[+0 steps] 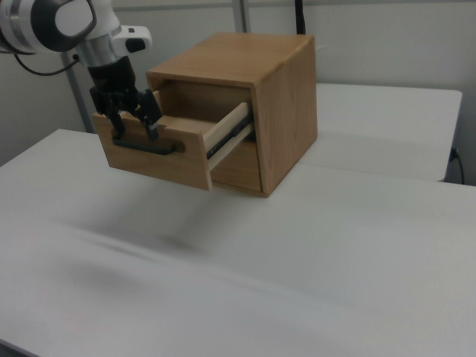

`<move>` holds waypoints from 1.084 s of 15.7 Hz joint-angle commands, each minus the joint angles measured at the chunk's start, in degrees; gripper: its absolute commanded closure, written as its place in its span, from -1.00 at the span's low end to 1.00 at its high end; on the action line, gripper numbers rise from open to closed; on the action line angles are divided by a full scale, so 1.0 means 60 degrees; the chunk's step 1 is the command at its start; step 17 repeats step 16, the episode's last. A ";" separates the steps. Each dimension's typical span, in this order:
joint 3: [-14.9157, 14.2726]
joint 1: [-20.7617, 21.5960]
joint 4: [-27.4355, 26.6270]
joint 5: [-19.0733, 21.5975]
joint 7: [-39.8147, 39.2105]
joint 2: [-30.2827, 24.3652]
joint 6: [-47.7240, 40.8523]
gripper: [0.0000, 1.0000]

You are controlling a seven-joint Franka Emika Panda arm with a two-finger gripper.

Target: Open the drawer by sliding it

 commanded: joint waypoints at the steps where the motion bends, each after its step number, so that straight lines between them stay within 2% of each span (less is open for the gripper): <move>1: -0.0321 0.0213 0.0803 -0.0300 -0.0681 0.0473 -0.0782 -1.00; 3: -0.0993 0.0812 0.1493 -0.0286 -0.0696 0.0826 -0.1239 -1.00; 6: -0.1755 0.1559 0.1524 -0.0286 -0.0667 0.0813 -0.1269 -1.00; 17: -0.1773 0.1635 0.1436 -0.0344 -0.0711 0.0725 -0.1284 -1.00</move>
